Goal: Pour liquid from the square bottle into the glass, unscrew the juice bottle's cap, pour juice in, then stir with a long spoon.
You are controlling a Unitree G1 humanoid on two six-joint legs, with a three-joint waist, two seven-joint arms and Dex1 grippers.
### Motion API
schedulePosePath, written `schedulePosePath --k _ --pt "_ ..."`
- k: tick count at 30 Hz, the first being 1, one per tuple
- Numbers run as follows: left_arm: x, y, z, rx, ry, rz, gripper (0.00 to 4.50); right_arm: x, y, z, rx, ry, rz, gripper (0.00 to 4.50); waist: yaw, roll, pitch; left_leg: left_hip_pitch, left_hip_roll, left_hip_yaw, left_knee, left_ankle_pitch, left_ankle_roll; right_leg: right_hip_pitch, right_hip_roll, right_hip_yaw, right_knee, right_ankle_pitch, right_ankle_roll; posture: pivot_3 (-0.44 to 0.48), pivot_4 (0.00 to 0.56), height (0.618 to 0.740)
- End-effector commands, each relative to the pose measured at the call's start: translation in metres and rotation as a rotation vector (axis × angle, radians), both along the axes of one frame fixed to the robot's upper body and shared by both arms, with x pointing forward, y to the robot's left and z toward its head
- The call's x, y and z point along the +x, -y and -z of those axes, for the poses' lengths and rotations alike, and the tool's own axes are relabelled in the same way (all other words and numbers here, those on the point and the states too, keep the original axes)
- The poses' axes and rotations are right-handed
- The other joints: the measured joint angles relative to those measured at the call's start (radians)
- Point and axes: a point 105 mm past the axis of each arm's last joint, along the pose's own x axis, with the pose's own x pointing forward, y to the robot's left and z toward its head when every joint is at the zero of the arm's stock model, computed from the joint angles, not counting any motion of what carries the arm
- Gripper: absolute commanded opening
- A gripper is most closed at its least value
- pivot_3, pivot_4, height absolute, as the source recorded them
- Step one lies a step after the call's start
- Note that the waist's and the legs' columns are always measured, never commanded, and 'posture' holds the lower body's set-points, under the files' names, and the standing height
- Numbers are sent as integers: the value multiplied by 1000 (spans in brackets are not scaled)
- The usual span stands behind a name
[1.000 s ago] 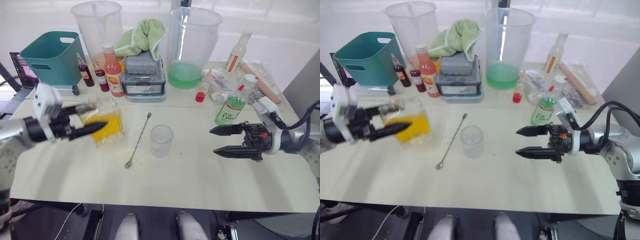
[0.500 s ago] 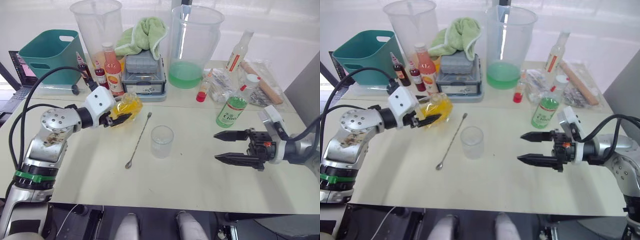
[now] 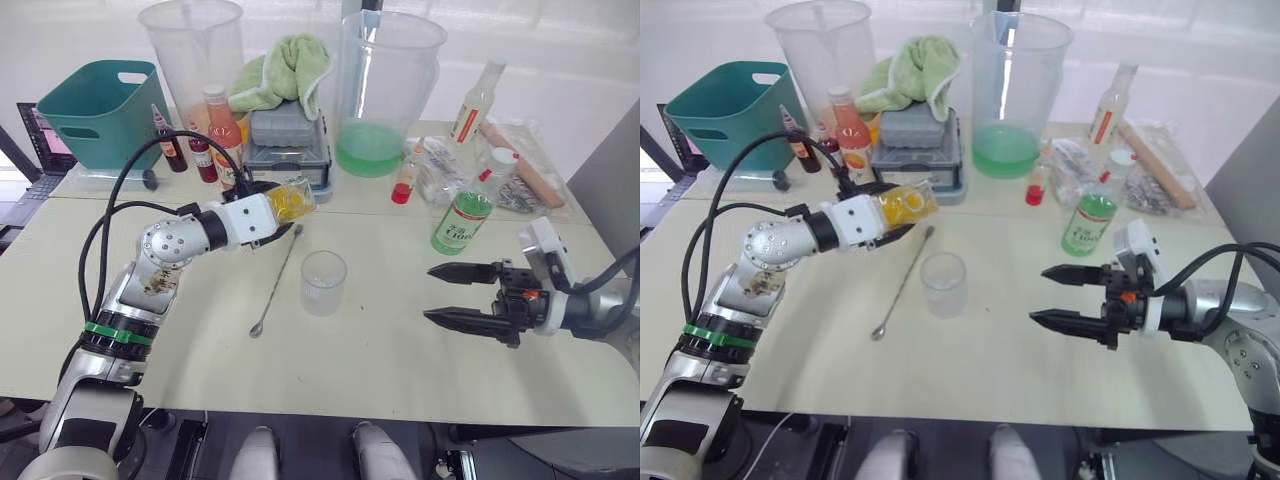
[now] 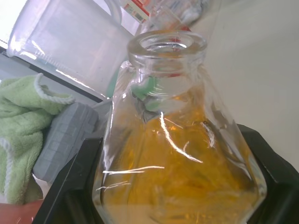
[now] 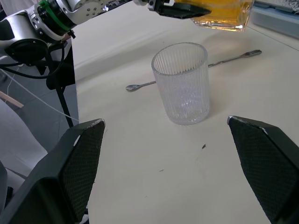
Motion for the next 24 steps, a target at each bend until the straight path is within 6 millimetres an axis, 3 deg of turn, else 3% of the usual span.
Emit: schedulePosePath --k 1,10,24 --pt "-8 9 -31 1 189 49 2800 -4 -2 -9 10 60 -1 4460 1 0 0 0 0 0 0 0 0 0 0 0 0 0 0 0 150 728" --pt "-11 23 -21 60 300 98 2800 -4 -6 -6 26 50 8 4460 2 0 0 0 0 0 1 0 0 1 0 0 1 0 0 0 150 728" --pt "-13 26 -11 89 370 128 2800 -2 -5 -3 18 66 42 4460 1 0 0 0 -1 -1 9 0 0 0 0 0 9 0 1 0 150 728"
